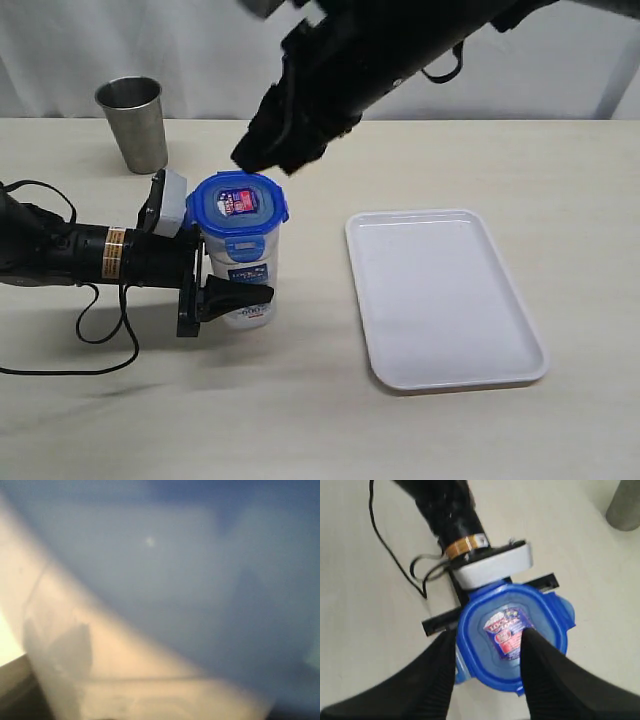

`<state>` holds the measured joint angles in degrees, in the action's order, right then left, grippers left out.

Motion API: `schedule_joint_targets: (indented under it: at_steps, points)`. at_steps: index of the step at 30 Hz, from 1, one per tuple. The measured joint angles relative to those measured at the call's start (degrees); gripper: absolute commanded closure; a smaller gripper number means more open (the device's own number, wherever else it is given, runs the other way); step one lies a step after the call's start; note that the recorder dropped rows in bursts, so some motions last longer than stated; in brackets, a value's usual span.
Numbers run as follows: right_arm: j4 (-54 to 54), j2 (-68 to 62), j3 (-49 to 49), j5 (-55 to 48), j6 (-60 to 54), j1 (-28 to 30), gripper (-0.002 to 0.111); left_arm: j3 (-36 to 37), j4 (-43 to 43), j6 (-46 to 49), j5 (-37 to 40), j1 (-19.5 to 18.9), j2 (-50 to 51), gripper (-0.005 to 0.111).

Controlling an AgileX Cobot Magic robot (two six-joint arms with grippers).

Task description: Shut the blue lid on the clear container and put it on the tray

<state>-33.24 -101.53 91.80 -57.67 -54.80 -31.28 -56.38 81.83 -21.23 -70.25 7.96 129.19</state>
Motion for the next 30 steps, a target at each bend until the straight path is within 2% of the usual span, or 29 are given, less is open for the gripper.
schedule_joint_targets:
  at_steps: [2, 6, 8, 16, 30]
  points:
    - [17.7, 0.0, -1.8, 4.0, 4.4, -7.7, 0.069, 0.0, 0.0, 0.0, 0.0, 0.0, 0.0, 0.107]
    - [36.5, 0.0, -6.8, 11.5, 11.1, -15.6, 0.069, 0.0, 0.0, 0.0, 0.0, 0.0, 0.0, 0.107]
    - [40.0, 0.0, -8.4, 14.2, 12.9, -16.8, 0.069, 0.0, 0.0, 0.0, 0.0, 0.0, 0.0, 0.107]
    - [42.7, 0.0, -12.3, 16.7, 13.7, -16.9, 0.069, 0.0, 0.0, 0.0, 0.0, 0.0, 0.0, 0.107]
    - [49.4, -3.0, -11.8, 20.3, 18.0, -18.1, 0.069, -0.1, -2.0, -1.2, 1.1, -0.4, 0.0, 0.107]
